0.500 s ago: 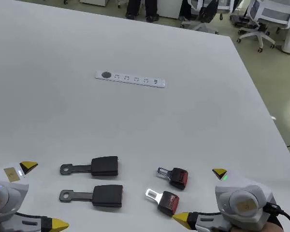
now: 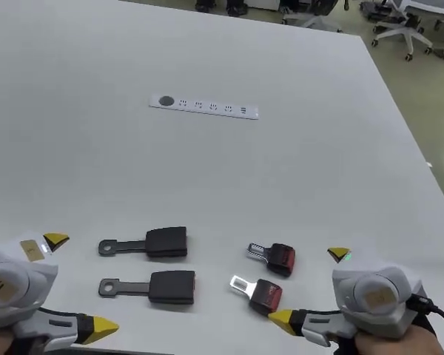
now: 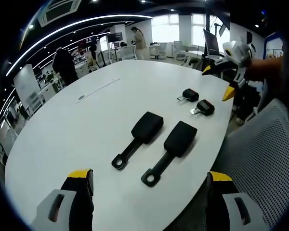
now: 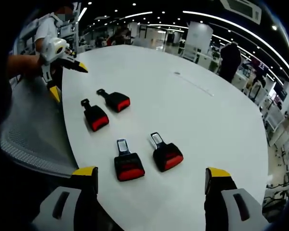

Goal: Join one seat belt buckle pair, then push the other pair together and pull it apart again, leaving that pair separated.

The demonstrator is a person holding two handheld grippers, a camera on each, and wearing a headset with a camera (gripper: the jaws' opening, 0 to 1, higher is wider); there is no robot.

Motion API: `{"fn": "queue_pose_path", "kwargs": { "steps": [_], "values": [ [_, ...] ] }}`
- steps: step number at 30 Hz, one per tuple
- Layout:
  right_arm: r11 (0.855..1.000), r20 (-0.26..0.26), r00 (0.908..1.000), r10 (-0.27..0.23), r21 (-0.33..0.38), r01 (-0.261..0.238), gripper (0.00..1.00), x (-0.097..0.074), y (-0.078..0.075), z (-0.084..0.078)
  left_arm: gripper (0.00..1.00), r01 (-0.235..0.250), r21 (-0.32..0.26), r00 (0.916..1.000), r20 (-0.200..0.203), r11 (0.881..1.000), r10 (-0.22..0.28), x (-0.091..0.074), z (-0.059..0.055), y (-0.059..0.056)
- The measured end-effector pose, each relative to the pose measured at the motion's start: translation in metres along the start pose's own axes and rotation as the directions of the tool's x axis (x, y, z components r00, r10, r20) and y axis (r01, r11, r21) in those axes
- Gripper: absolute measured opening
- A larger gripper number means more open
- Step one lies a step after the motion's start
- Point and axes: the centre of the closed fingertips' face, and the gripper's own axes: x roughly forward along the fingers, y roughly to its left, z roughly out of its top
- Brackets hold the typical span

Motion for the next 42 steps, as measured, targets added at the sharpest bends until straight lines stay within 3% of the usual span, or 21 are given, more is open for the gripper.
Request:
{"fn": "queue_pose_path", "kwargs": {
  "steps": [4,11,23,24,25,36,38,42],
  "values": [
    [1.0,0.003,1.0,-0.005,0.017,0.005,0.92,0.001,-0.003,-0.002,1.0,-0.01,0.012,0.9998,0.018,1.0,0.01,0.0,0.003,0.001],
    [1.0,-0.001,1.0,-0.002,0.008,0.002,0.93,0.0,0.001,-0.004,0.93,-0.02,-0.016,0.9998,-0.003,1.0,0.02,-0.001,-0.003,0.005],
    [1.0,0.004,1.0,0.002,0.003,-0.002,0.93,0.001,0.004,0.0,0.94,-0.022,-0.026,0.9997,-0.005,0.999,0.022,0.0,-0.007,0.011],
    [1.0,0.001,1.0,0.005,0.008,-0.005,0.92,0.002,0.003,-0.001,0.94,-0.022,-0.024,0.9998,-0.003,0.999,0.022,0.0,-0.007,0.011],
    [1.0,-0.005,0.9999,0.009,0.015,-0.009,0.91,0.002,0.004,-0.001,0.92,-0.015,0.003,0.9996,0.025,1.0,0.015,-0.001,-0.003,0.011],
    [1.0,0.001,0.9998,0.018,0.013,-0.018,0.85,0.001,0.005,0.001,0.9,-0.019,-0.006,0.9998,0.007,1.0,0.019,-0.002,-0.003,0.01],
    [1.0,0.027,0.9996,0.006,0.023,-0.006,0.84,-0.001,0.002,0.005,0.86,-0.026,-0.01,0.9994,0.023,1.0,0.026,-0.004,0.001,0.012],
    [1.0,0.031,0.9995,0.008,0.026,-0.009,0.84,0.0,0.002,0.005,0.88,-0.033,-0.003,0.9991,0.027,0.999,0.033,-0.005,0.003,0.015]
  ]
}}
